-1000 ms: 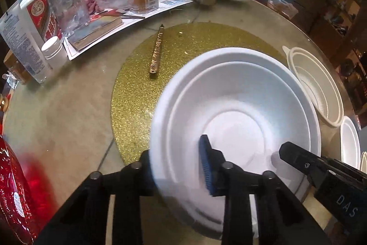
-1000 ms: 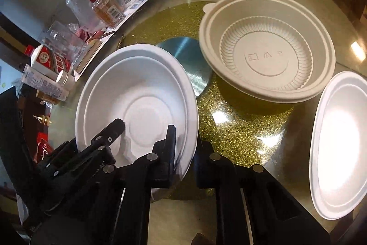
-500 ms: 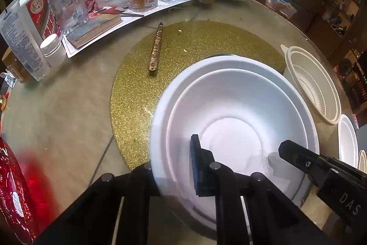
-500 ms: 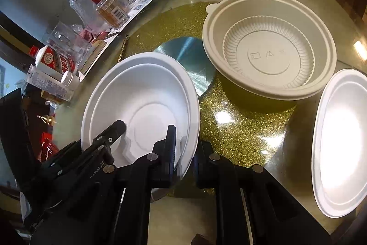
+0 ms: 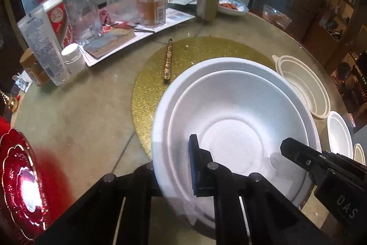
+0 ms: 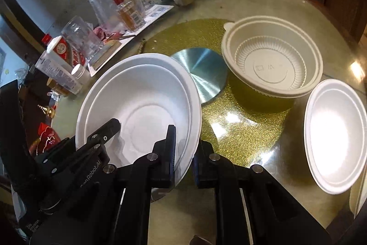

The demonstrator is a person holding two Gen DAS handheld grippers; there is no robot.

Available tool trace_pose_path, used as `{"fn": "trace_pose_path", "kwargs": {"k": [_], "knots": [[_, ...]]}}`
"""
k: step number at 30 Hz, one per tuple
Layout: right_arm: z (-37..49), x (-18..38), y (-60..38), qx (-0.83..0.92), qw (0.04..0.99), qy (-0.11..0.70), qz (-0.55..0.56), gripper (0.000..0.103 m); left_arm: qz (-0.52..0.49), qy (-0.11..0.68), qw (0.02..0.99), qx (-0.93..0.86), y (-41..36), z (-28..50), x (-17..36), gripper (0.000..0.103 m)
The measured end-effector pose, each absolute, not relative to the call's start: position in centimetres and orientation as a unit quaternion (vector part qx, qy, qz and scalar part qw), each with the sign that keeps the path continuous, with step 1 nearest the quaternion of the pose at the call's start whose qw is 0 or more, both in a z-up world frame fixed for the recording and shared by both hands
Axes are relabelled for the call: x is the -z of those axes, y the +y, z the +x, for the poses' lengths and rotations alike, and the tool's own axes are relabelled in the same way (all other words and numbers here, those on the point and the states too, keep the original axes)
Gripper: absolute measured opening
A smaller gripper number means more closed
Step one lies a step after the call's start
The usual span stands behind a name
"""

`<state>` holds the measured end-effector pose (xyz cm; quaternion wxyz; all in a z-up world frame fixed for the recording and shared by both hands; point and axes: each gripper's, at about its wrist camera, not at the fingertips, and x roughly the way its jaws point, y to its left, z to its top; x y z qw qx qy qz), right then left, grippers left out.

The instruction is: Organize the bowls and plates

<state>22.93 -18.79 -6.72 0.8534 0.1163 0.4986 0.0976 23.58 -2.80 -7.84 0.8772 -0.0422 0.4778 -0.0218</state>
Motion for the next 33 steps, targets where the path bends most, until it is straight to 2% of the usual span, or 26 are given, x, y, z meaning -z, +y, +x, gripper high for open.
{"fn": "trace_pose_path", "kwargs": {"k": [18,33], "knots": [[16.8,1.0,-12.3,-0.131,0.885,0.443,0.058,0.012,-0.063,0.419,0.906,-0.010,3.2,17.2,3.0,0.010],[12.8,0.2,-0.5,-0.223,0.873,0.435,0.007,0.012,-0.099,0.395,0.906,-0.118,14.1,10.0,2.1,0.010]]}}
